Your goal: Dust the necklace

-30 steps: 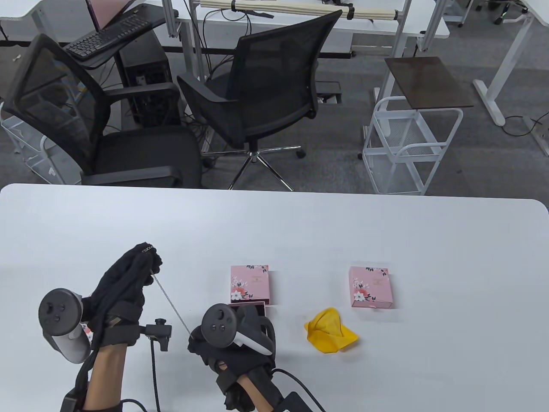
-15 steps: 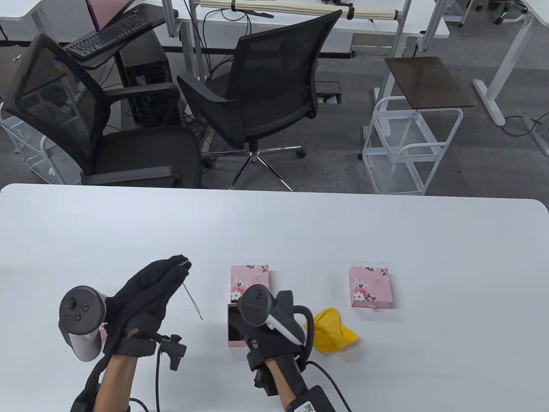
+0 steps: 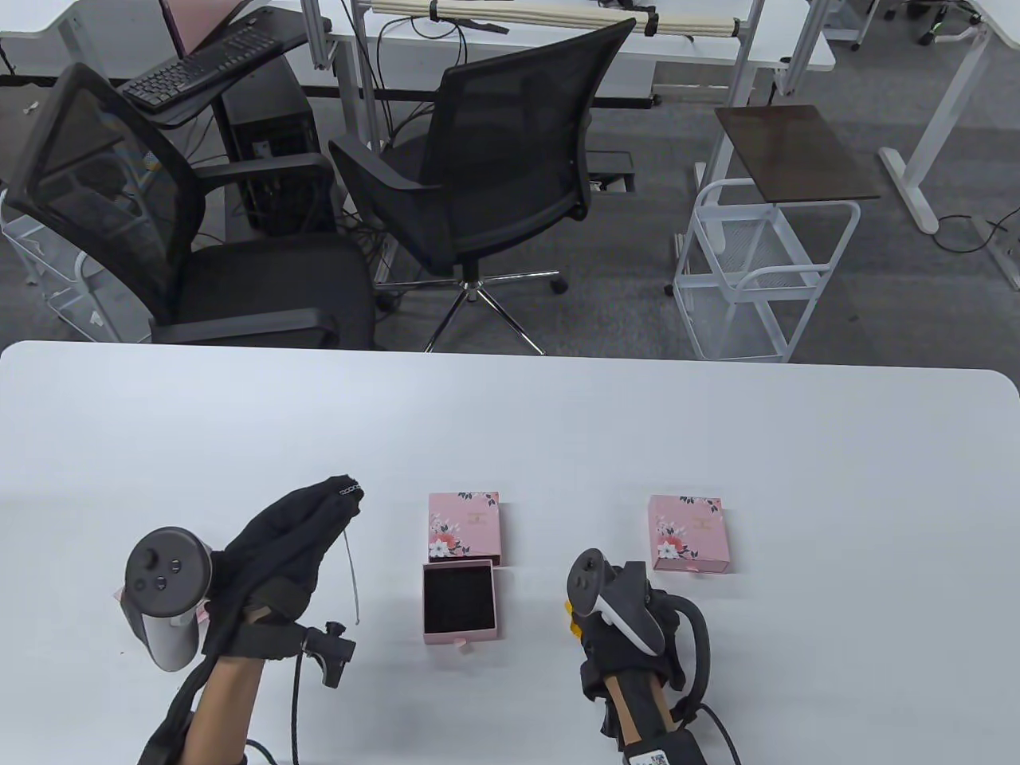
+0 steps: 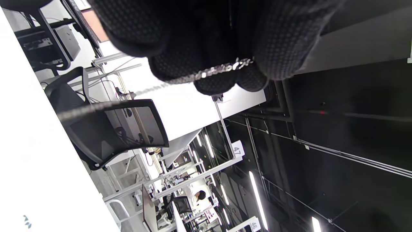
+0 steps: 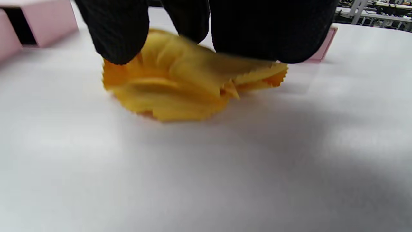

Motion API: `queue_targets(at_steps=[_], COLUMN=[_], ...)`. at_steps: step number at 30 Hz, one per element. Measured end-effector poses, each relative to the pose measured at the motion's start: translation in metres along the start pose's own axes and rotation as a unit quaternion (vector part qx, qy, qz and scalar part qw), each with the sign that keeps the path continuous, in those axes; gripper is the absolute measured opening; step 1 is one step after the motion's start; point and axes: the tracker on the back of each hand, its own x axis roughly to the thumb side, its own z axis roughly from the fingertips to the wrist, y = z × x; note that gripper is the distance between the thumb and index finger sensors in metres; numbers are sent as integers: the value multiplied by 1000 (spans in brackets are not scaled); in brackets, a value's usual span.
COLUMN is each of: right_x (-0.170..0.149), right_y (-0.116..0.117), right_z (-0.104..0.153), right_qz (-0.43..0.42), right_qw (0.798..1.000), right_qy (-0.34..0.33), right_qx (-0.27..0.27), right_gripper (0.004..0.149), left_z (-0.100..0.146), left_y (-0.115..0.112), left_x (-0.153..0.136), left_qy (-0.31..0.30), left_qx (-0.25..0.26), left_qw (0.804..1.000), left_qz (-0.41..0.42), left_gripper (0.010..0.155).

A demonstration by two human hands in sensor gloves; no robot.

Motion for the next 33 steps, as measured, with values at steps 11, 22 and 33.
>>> queue_targets(at_steps=[11,22,33], right_x=[11,69,131], right_y=[-28,-93,-98], right_z=[13,72,118], right_qz=[-35,-406,-363], right_qw=[982,848,823], right_qy=[-21,-263,-285], right_qx=[-182,-216,-330], right_gripper=[47,49,60], left_z=[-1,-5,0], left_y=[-3,-6,-17], left_x=[-2,-13,-5], left_qy=[3,32,37], left_qx=[-17,-30,-38], left_qw=[1000,999,999], left_qz=[11,27,-7], left_gripper=[35,36,37])
